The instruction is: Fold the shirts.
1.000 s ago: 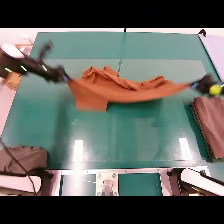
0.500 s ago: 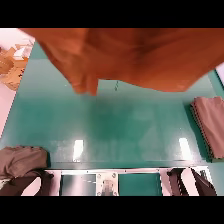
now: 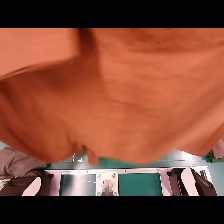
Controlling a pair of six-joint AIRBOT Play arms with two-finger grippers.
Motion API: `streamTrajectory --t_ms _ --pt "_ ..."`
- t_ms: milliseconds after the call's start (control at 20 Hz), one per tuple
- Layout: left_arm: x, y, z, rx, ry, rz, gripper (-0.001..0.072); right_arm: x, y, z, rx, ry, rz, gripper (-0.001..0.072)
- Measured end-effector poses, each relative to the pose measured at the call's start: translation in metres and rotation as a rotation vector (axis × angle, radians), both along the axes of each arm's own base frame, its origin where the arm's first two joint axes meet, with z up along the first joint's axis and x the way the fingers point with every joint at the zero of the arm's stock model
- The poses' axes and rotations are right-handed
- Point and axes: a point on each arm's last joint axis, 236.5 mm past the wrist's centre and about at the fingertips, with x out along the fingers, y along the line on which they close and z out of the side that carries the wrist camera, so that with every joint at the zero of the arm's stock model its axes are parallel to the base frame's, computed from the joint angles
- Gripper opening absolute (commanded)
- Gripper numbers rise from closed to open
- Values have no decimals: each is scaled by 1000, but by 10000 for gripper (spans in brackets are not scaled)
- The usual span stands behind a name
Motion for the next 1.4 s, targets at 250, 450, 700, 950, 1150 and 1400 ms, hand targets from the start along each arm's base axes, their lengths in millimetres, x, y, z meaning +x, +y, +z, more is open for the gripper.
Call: streamTrajectory --t_ms 250,450,700,950,1150,1400 --pt "134 -11 -199 -109 505 -86 27 106 -29 -204 210 384 89 13" --pt "202 -18 -351 -222 796 -104 27 172 -44 -360 334 652 91 13" --pt "264 -15 -434 -350 858 -53 27 247 -55 -451 453 770 139 13" --pt "297 -4 -436 -378 801 -20 27 288 -60 -449 481 754 196 11" --pt "279 -2 -450 -312 892 -63 27 265 -51 -461 427 886 256 10" --pt "218 5 -486 -167 1168 -103 27 192 -44 -476 319 1094 237 10"
